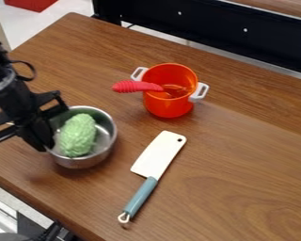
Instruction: Moved the silver pot to the left side of the kitchen knife
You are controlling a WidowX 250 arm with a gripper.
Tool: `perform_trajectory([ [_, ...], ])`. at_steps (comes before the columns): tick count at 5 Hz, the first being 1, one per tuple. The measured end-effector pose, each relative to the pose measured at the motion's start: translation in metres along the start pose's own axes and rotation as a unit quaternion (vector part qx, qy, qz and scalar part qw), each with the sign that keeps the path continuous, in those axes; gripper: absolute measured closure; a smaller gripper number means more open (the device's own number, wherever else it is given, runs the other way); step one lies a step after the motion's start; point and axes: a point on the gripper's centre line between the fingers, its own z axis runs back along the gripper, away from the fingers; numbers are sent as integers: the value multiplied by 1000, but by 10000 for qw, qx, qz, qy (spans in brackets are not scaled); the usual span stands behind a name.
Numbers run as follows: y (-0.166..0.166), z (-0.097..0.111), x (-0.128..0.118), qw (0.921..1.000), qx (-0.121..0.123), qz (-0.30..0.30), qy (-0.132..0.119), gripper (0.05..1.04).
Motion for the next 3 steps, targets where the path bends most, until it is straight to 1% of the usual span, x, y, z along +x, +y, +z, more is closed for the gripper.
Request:
perform_trajectory([
  [1, -9, -6, -7, 10000, -13, 42, 8, 1027],
  [2, -9, -8, -8, 9999, -35, 88, -38, 1027],
  [3, -10, -6, -7, 9998, -69, 99, -153, 1027],
])
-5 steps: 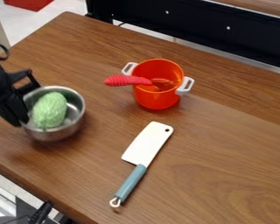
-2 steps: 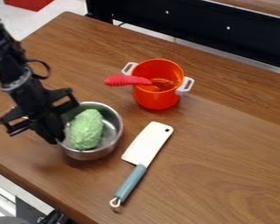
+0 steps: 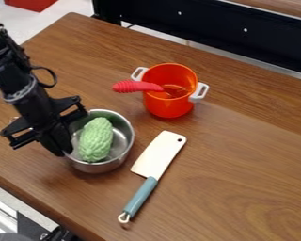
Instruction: Moved the silver pot to the left side of the kitchen knife
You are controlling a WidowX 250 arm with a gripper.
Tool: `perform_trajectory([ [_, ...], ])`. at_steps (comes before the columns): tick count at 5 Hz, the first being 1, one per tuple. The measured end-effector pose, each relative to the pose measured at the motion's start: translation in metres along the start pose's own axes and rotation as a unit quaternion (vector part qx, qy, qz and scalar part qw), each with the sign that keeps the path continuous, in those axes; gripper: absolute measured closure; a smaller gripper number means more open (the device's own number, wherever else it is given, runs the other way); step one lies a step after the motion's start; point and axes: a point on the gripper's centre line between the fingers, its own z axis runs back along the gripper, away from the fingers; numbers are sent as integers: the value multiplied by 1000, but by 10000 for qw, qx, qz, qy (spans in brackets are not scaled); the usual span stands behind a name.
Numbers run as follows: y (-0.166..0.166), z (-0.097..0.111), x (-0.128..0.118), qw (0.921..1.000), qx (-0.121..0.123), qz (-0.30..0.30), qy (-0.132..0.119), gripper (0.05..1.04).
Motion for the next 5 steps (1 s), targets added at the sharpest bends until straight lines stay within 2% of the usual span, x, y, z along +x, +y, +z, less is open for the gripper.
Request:
perform_trajectory([
  [1, 4, 2, -2, 9999, -47, 50, 111, 1018],
  [2, 5, 2, -1, 9999, -13, 77, 75, 941],
  [3, 4, 3, 4, 10000, -12, 9, -22, 754],
  [4, 5, 3, 7, 10000, 22, 42, -3, 485],
  [5, 5, 5, 5, 9999, 14, -4, 139, 203],
])
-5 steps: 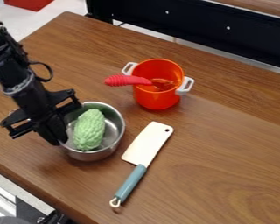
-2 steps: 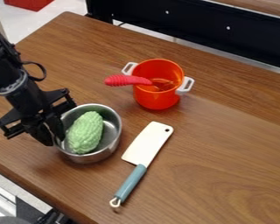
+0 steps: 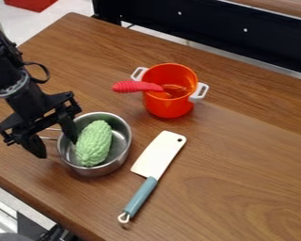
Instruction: Moved the silver pot to the left side of the kitchen knife
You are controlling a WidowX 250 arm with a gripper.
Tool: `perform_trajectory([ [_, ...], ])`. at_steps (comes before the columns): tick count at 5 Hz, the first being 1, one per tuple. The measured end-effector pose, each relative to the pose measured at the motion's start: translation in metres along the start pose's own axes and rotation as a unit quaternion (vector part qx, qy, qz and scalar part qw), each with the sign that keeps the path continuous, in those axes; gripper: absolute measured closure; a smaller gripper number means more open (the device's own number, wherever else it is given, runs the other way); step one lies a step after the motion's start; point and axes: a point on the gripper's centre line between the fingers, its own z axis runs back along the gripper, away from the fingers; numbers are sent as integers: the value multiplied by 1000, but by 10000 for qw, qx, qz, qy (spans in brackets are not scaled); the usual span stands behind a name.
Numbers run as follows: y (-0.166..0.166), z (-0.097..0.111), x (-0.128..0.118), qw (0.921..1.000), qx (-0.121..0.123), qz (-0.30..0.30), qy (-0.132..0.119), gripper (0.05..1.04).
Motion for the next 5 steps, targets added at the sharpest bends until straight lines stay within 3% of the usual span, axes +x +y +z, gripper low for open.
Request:
perform_trajectory([
  [1, 4, 9, 0, 9998, -54, 32, 174, 79],
  [3, 8, 33, 11, 9996, 22, -148, 256, 84],
  [4, 8, 40, 23, 9991, 88, -410, 24, 84],
  [5, 5, 44, 48, 9936, 354, -1002, -375, 84],
])
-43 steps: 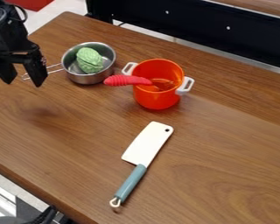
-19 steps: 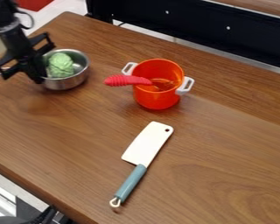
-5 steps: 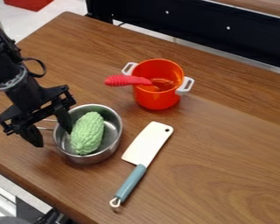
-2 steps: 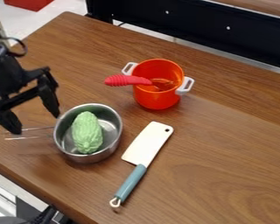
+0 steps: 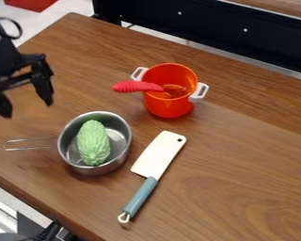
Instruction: Moved the silver pot to the left side of the kitchen knife
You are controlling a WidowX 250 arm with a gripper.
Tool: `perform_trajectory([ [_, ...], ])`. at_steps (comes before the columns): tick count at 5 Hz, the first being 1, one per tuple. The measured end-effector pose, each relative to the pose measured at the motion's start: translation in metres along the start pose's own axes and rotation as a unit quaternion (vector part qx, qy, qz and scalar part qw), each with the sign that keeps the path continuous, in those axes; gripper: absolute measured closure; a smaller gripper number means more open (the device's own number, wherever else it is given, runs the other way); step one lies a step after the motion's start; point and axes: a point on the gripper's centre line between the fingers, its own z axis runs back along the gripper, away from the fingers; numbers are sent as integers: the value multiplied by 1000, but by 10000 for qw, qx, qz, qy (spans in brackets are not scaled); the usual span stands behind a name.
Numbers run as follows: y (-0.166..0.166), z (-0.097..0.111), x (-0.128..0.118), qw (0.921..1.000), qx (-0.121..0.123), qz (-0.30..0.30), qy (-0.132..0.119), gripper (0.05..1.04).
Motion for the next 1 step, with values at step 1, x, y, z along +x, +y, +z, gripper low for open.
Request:
perform_trajectory([
  [1, 2, -6, 28, 9959, 247, -863, 109, 84],
])
